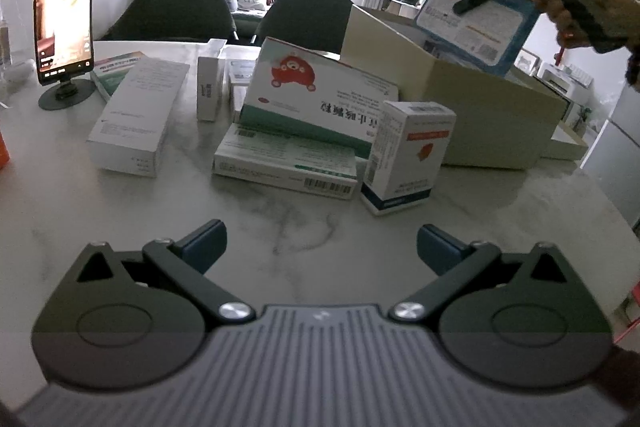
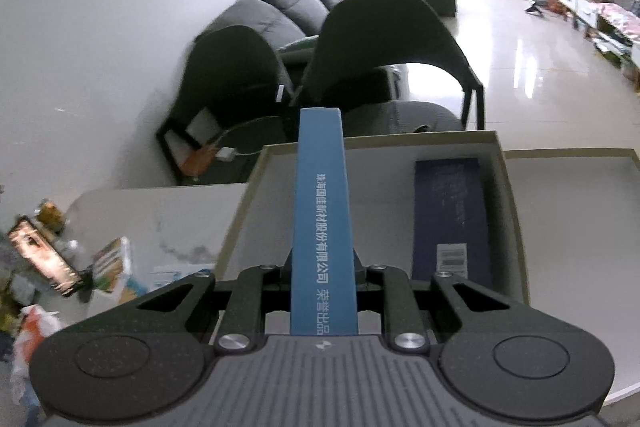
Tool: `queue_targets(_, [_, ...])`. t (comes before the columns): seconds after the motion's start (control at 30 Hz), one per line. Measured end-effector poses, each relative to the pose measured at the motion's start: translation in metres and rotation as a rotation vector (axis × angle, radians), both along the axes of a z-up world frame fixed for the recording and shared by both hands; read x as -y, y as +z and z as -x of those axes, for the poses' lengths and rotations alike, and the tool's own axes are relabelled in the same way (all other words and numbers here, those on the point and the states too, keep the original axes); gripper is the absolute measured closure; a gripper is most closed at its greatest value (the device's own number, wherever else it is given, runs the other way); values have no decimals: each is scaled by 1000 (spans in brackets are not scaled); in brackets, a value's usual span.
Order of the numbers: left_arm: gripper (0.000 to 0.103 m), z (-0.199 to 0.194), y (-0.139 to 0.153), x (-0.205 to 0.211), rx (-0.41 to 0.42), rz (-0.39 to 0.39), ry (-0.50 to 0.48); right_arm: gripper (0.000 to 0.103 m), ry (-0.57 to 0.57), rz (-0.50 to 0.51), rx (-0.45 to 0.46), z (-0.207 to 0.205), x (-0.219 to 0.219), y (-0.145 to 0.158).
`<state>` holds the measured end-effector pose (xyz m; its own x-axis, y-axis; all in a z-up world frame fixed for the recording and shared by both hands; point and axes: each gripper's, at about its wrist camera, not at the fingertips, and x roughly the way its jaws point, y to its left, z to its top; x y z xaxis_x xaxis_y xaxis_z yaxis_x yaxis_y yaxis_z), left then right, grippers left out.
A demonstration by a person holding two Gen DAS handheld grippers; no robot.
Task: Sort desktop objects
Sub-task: 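Carry the blue box with the right gripper over the beige box, then lower the blue box into the beige box and open the right gripper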
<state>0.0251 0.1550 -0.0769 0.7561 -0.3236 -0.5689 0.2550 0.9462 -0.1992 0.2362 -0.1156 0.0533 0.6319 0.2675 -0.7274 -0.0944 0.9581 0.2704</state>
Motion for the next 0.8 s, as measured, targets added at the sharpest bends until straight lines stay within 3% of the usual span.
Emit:
queue_targets(0.6, [0,-10,-6,5,-35,-9,11,80,-54,178,-19,-61,-33,-61])
queue_targets(0.8, [0,-12,-8,6,-45,-11,15,80,-71,313,0,-73,-49,-82])
